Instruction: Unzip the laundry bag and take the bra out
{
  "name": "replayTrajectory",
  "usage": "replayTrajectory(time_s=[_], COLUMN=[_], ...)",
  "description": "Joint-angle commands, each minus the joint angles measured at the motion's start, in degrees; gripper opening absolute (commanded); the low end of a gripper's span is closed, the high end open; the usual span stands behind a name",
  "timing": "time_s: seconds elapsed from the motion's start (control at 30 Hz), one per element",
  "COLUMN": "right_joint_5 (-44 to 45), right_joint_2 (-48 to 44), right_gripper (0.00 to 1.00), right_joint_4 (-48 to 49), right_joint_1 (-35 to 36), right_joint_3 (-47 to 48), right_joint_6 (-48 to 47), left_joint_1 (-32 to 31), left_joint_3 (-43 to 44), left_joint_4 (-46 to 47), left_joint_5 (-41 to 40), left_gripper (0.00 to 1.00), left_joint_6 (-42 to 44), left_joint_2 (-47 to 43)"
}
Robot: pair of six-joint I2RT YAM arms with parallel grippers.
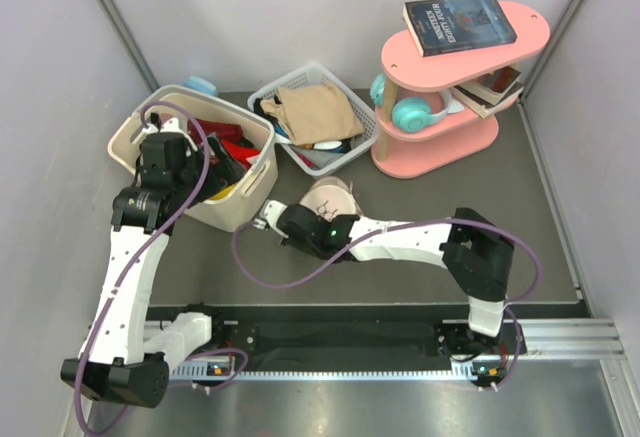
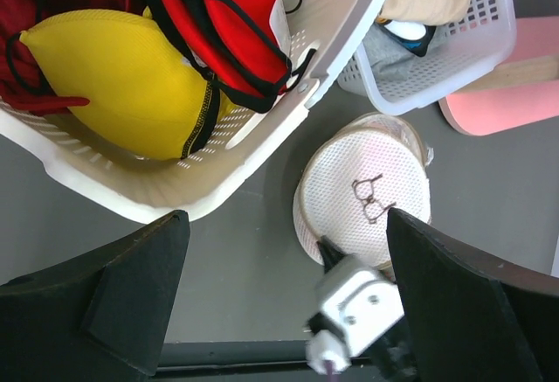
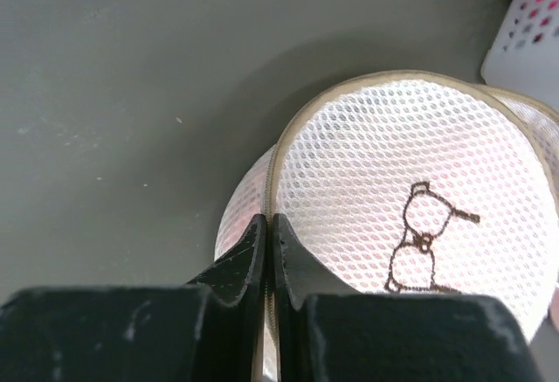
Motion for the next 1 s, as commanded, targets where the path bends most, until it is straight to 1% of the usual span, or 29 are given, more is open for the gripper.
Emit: replayTrajectory(time_s=[0.0, 0.17, 0.23, 0.27, 0.37, 0.4, 0.47, 0.5, 0.6, 0.7, 0.8, 0.83, 0.87, 0.9, 0.93, 0.97], right_joint_5=[-1.83, -4.29, -5.34, -5.52, -5.96, -5.88, -5.35, -5.18, -4.04, -0.79, 3.43, 5.61, 6.68, 8.69, 9.58, 10.46], right_joint_2=[-9.06, -18.01, -20.92, -23.89, -29.17, -30.41, -33.23, -34.02, -37.10, -40.26, -43.08, -44.30, -44.92, -45.36, -46.24, -46.68], right_gripper=[0.00, 0.00, 0.00, 0.00, 0.00, 0.00, 0.00, 0.00, 0.00, 0.00, 0.00, 0.00, 0.00, 0.01, 0.05, 0.09], right_joint_4=[-1.02, -2.08, -1.64, -1.21, 0.29, 0.55, 0.91, 0.99, 0.56, -1.55, -5.32, -6.29, -8.65, -9.89, -11.04, -12.35], right_joint_1=[-3.49, -10.51, -12.71, -14.72, -17.81, -18.43, -20.18, -20.54, -21.95, -22.48, -23.18, -23.36, -23.88, -24.15, -24.41, -25.11], right_joint_3=[4.03, 2.80, 0.61, -0.44, -5.19, -7.55, -10.80, -11.78, -15.21, -17.76, -19.52, -19.79, -20.31, -20.49, -20.58, -20.75], right_joint_6=[6.71, 16.38, 20.16, 21.30, 24.65, 25.96, 27.11, 27.99, 29.83, 32.03, 34.92, 35.55, 36.34, 37.74, 38.53, 39.24], left_joint_1=[0.22, -0.39, -1.97, -2.93, -8.46, -13.09, -18.04, -21.98, -26.66, -28.42, -29.31, -29.40, -29.49, -29.57, -29.66, -29.84], left_joint_3=[1.38, 0.85, 0.15, -0.11, -0.82, -0.91, -0.99, -1.25, -3.18, -4.95, -5.30, -6.00, -6.53, -7.58, -8.11, -8.55], left_joint_4=[0.05, 1.81, 2.51, 3.64, 6.10, 6.81, 9.52, 10.76, 16.20, 19.73, 20.79, 22.97, 24.64, 26.14, 29.46, 30.54], left_joint_5=[1.17, 4.68, 4.51, 3.81, 1.62, -1.26, -2.69, -4.52, -4.45, -4.19, -3.67, -3.58, -0.88, -0.16, 0.64, 1.51], left_gripper=[0.99, 0.97, 0.96, 0.95, 0.95, 0.95, 0.95, 0.95, 0.95, 0.95, 0.95, 0.95, 0.95, 0.95, 0.95, 0.95], left_joint_6=[2.69, 2.25, 1.46, 1.11, -1.26, -2.66, -4.34, -6.34, -9.34, -10.40, -10.49, -10.67, -11.02, -11.98, -12.34, -12.86], left_joint_2=[-0.63, -0.45, -0.28, -0.28, 0.77, 1.30, 3.49, 4.46, 7.89, 11.49, 15.01, 16.15, 16.59, 17.03, 17.91, 18.44])
